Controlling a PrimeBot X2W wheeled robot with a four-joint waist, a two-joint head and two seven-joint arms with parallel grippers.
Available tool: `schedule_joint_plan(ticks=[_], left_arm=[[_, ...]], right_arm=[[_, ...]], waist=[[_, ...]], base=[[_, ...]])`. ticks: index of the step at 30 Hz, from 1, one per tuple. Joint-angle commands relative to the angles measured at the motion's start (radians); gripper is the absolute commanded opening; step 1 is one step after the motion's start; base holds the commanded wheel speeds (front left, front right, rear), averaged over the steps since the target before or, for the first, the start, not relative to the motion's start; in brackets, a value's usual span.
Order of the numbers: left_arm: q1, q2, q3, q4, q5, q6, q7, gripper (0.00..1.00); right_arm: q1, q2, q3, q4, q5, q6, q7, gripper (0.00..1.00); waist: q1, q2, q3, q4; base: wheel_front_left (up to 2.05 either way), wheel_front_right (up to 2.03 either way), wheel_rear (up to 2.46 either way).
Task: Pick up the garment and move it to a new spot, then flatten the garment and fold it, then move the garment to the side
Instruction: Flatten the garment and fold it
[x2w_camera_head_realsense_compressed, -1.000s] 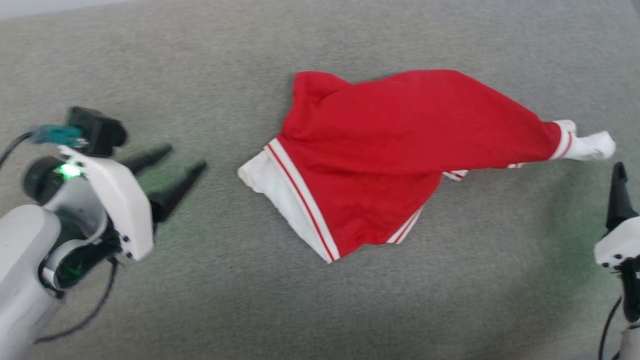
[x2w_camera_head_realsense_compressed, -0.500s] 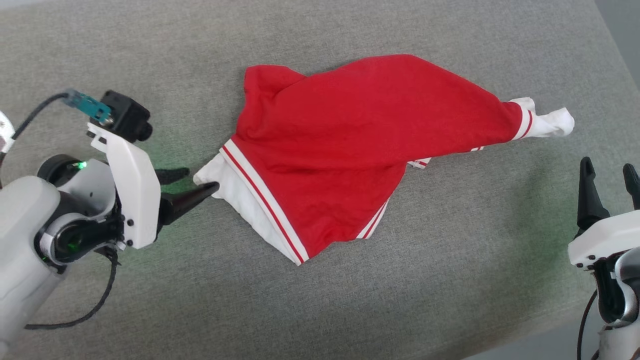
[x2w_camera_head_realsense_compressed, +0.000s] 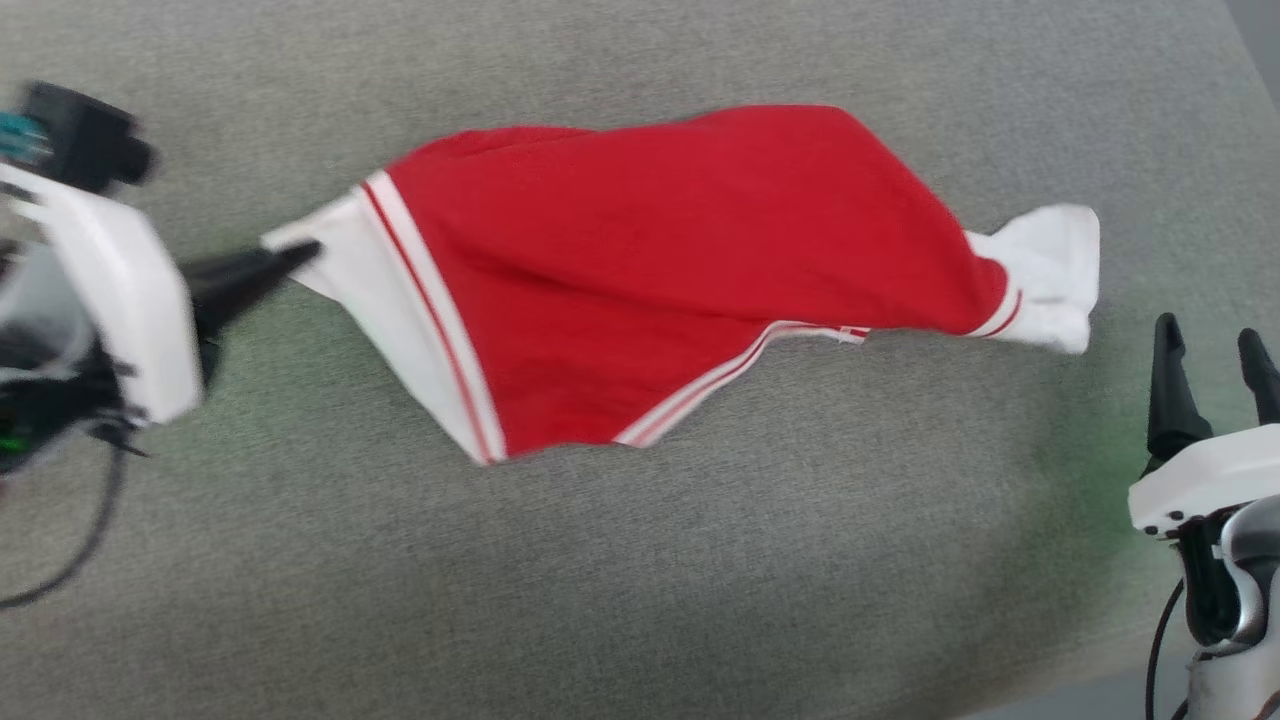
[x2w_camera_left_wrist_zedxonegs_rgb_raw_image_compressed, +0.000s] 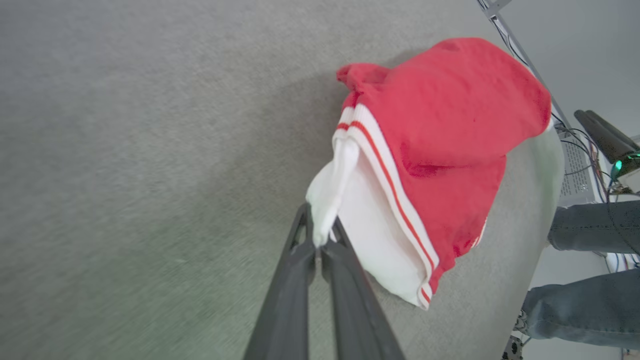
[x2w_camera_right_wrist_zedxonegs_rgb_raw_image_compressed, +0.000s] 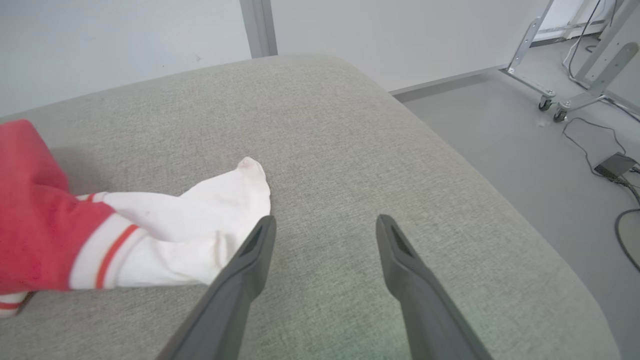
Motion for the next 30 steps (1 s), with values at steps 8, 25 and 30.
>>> schedule_joint_plan(ticks=[8,25,30], left_arm=[[-0.041,0.213,0.082,-0.131,-0.062,-0.002,0.016,0.00],[0.027,0.237,0.020,0.196,0.057,0.114,0.012,0.00],[0.030,0.166,0.011,0.305,0.089,0.077,-0.067,0.00]], right_arm=[[-0.007,0.001,0.034,0.048,0.023,-0.002,-0.031,1.00],[-0.001,0.000,0.110,0.085,0.016,-0.002,-0.037,1.00],[-0.004,0.001,0.142,0.044,-0.009,-0.002,-0.007,1.00]], waist=[[0.0000,0.0000,-0.012,0.039],[0.0000,0.0000,-0.015,-0.015],[0.0000,0.0000,-0.016,-0.011]], base=[[0.00,0.00,0.00],[0.00,0.00,0.00],[0.00,0.00,0.00]])
